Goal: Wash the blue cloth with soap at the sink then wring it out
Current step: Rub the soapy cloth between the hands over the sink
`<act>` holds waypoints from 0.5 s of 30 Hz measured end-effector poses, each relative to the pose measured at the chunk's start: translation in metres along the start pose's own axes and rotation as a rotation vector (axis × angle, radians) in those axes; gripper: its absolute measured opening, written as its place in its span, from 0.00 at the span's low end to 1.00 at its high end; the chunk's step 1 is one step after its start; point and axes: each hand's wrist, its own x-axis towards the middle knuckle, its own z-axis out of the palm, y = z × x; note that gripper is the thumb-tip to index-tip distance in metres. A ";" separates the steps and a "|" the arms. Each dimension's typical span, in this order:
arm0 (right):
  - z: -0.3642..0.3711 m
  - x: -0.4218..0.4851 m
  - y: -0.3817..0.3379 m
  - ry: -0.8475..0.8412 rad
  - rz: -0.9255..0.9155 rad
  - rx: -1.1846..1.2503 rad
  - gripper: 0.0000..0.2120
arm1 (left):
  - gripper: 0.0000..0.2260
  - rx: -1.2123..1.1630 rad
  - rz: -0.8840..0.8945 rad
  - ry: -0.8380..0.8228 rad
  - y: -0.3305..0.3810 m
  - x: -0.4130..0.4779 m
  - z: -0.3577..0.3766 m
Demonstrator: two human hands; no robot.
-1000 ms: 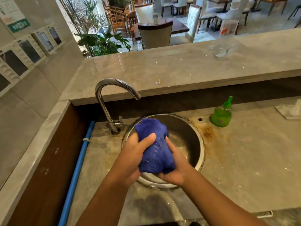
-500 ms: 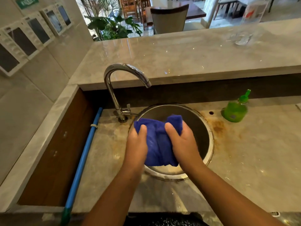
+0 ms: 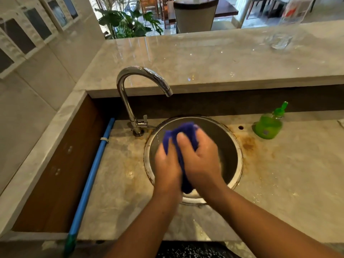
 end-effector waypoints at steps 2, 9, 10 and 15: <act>-0.005 0.014 0.004 0.131 0.037 0.041 0.07 | 0.10 -0.008 0.012 -0.065 0.002 -0.012 0.007; -0.002 -0.021 -0.012 -0.050 -0.158 -0.043 0.06 | 0.11 -0.040 0.154 0.016 0.017 -0.004 -0.004; -0.004 -0.011 -0.015 -0.007 -0.132 -0.016 0.06 | 0.11 -0.057 0.153 0.001 0.017 -0.013 0.000; -0.010 -0.008 -0.022 0.171 -0.056 0.145 0.06 | 0.10 0.022 0.305 -0.073 0.033 -0.022 0.008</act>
